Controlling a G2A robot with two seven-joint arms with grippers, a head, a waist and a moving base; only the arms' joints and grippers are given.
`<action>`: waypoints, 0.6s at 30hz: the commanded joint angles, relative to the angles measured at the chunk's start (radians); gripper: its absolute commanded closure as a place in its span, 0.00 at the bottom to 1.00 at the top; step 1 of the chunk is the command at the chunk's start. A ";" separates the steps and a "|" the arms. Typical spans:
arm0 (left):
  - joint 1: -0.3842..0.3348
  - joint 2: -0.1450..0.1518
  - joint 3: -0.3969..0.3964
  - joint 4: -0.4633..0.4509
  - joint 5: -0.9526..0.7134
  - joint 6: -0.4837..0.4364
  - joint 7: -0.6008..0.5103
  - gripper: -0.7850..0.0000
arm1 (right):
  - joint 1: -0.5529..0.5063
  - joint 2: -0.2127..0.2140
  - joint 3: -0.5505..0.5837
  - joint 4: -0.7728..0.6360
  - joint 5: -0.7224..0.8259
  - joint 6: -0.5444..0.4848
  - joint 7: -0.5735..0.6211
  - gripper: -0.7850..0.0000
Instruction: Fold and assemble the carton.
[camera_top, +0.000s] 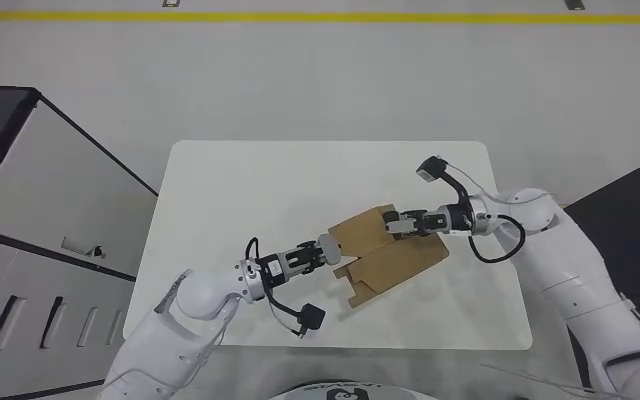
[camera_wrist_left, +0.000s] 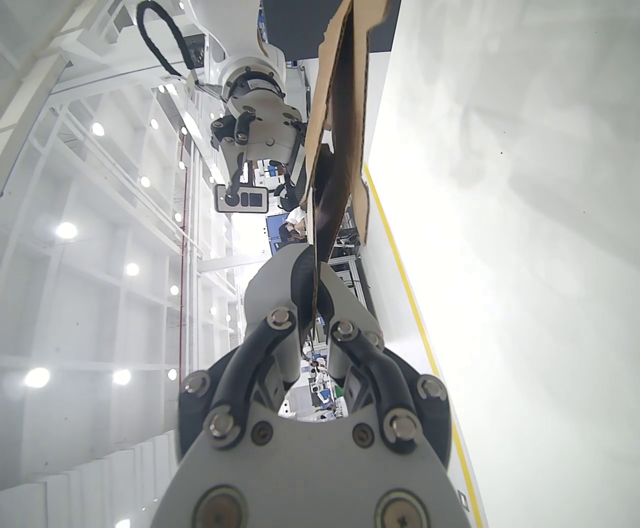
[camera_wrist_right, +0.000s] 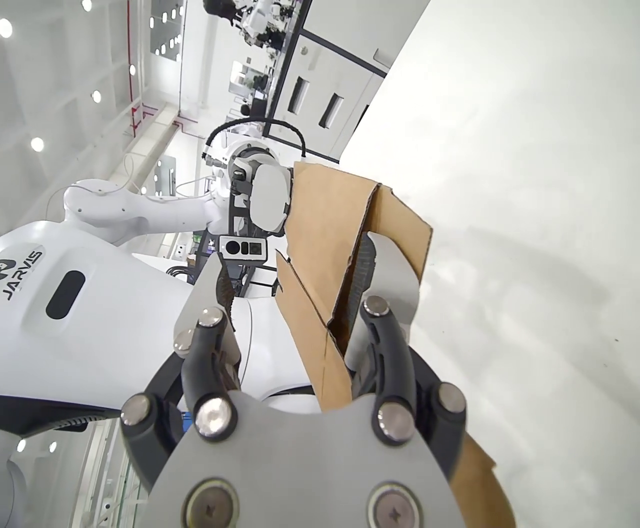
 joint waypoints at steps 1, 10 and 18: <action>0.000 0.001 -0.001 0.001 -0.002 0.002 0.001 1.00 | 0.002 -0.004 -0.007 0.012 0.029 0.005 0.005 0.38; -0.002 0.007 -0.003 0.001 0.005 0.005 0.010 1.00 | 0.031 -0.019 -0.036 0.050 0.083 0.037 0.037 0.53; -0.001 0.012 -0.007 -0.002 0.009 0.006 0.013 1.00 | 0.059 -0.028 -0.063 0.065 0.066 0.062 0.062 0.60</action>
